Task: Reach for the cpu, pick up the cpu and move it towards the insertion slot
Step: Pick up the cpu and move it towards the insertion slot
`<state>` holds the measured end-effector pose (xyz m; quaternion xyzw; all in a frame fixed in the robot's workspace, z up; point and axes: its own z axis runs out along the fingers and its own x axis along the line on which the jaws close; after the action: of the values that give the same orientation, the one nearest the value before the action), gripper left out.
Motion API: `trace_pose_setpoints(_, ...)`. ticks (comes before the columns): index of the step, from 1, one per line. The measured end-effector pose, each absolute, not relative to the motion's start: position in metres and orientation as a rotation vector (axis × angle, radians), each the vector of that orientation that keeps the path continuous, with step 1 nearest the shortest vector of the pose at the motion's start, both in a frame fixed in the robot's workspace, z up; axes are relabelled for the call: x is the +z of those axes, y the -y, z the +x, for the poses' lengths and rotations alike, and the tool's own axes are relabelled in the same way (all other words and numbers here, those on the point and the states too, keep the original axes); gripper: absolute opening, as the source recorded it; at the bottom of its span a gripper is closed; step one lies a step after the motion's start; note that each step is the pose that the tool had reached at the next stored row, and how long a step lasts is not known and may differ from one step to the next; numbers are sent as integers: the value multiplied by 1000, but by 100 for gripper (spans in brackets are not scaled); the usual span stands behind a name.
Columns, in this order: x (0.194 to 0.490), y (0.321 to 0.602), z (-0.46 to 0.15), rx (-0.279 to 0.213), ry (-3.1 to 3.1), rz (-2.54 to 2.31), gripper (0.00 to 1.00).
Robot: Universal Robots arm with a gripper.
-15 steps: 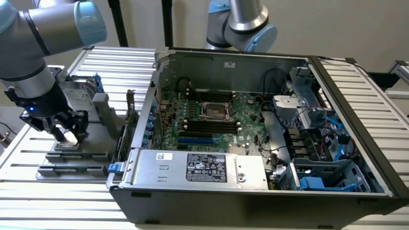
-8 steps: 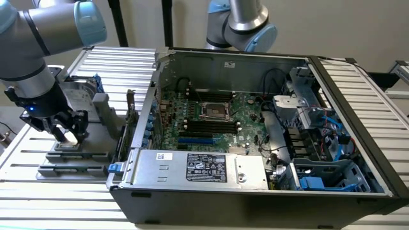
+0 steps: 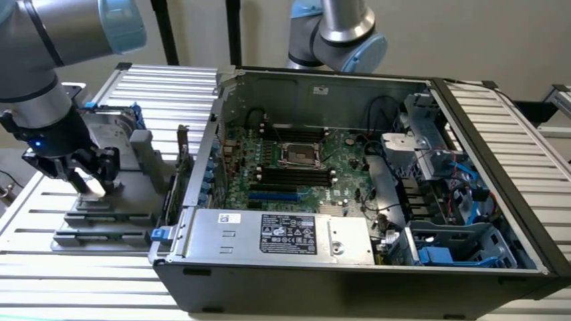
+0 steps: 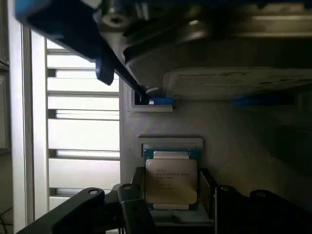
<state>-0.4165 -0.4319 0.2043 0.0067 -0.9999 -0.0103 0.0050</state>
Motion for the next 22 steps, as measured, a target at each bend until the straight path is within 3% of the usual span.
trace_pose_setpoints(22,305,432,-398,-32,3131,21,54)
